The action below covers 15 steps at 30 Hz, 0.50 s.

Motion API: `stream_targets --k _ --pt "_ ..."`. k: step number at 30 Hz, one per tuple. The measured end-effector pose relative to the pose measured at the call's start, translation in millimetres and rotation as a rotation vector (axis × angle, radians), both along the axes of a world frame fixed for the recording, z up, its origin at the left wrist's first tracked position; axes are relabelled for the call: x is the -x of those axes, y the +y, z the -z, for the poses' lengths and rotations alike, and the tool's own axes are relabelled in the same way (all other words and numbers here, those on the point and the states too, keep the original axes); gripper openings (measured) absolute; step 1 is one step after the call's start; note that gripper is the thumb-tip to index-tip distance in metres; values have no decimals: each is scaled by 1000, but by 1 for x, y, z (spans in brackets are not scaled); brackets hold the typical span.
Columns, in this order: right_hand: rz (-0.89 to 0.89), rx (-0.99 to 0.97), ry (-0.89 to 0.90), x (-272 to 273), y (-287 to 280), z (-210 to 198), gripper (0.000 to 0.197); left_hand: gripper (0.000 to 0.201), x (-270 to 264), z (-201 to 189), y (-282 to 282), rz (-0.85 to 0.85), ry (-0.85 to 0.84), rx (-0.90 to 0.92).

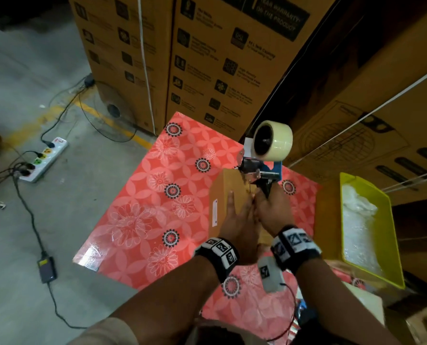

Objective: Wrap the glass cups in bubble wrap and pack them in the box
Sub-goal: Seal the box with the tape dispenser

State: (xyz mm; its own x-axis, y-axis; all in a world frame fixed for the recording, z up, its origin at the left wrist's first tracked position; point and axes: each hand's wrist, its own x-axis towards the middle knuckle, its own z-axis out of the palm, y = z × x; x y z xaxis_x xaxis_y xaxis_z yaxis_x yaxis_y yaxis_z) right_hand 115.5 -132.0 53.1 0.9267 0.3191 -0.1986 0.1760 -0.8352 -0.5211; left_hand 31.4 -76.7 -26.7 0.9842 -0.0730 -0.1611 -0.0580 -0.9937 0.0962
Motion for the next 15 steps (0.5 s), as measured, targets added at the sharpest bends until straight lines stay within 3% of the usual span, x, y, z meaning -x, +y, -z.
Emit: stream_targets --k 7,15 --pt "51 -167 -102 13 -9 24 25 101 -1 4 -1 -7 9 -34" --pt "33 -175 -95 21 -17 23 24 97 1 4 1 28 5 8"
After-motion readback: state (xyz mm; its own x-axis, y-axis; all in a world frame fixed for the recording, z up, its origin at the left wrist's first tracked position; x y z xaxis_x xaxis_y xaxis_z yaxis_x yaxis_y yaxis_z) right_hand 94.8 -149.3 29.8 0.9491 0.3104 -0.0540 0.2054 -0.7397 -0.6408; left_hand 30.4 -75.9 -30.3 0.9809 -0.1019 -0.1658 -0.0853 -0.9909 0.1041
